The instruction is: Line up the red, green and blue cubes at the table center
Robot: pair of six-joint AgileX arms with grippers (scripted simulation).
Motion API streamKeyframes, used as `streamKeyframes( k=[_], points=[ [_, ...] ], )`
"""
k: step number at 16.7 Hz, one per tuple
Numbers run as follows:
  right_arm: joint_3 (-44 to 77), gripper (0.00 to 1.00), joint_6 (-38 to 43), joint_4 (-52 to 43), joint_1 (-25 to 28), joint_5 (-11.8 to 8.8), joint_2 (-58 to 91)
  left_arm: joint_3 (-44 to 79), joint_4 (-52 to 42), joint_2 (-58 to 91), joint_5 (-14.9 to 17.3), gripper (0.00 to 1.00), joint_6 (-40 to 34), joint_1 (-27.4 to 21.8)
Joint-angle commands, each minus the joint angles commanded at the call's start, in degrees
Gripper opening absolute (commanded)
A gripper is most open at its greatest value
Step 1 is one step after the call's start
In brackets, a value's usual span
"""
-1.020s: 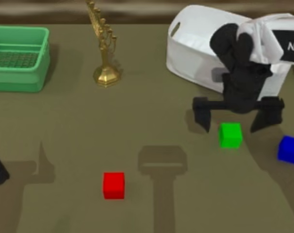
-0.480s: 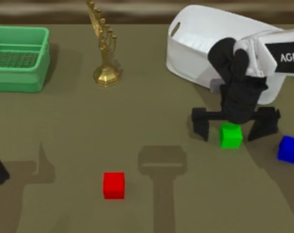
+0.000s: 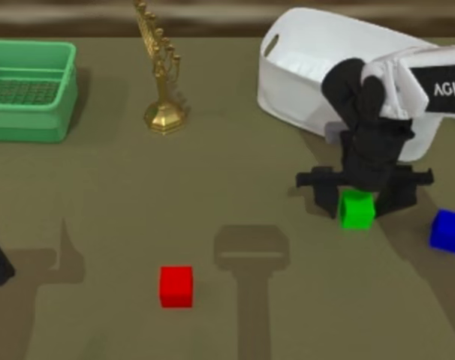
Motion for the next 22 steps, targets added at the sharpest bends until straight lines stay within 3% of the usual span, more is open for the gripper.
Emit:
streamKeyframes(
  k=[4,5,15,22],
  points=[
    [0.0,0.02,0.0,0.0,0.0,0.0,0.0,0.0,0.0,0.0,0.0,1.0,0.0,0.0],
    [0.0,0.0,0.0,0.0,0.0,0.0,0.0,0.0,0.0,0.0,0.0,1.0,0.0,0.0],
    [1.0,0.0,-0.2,-1.3,0.0,0.3,-1.2,0.0,0.0,0.0,0.0,1.0,0.0,0.0],
    [7.9,0.0,-0.3,-13.6,0.3,0.3,-6.4,0.0,0.0,0.0,0.0,1.0,0.0,0.0]
  ],
)
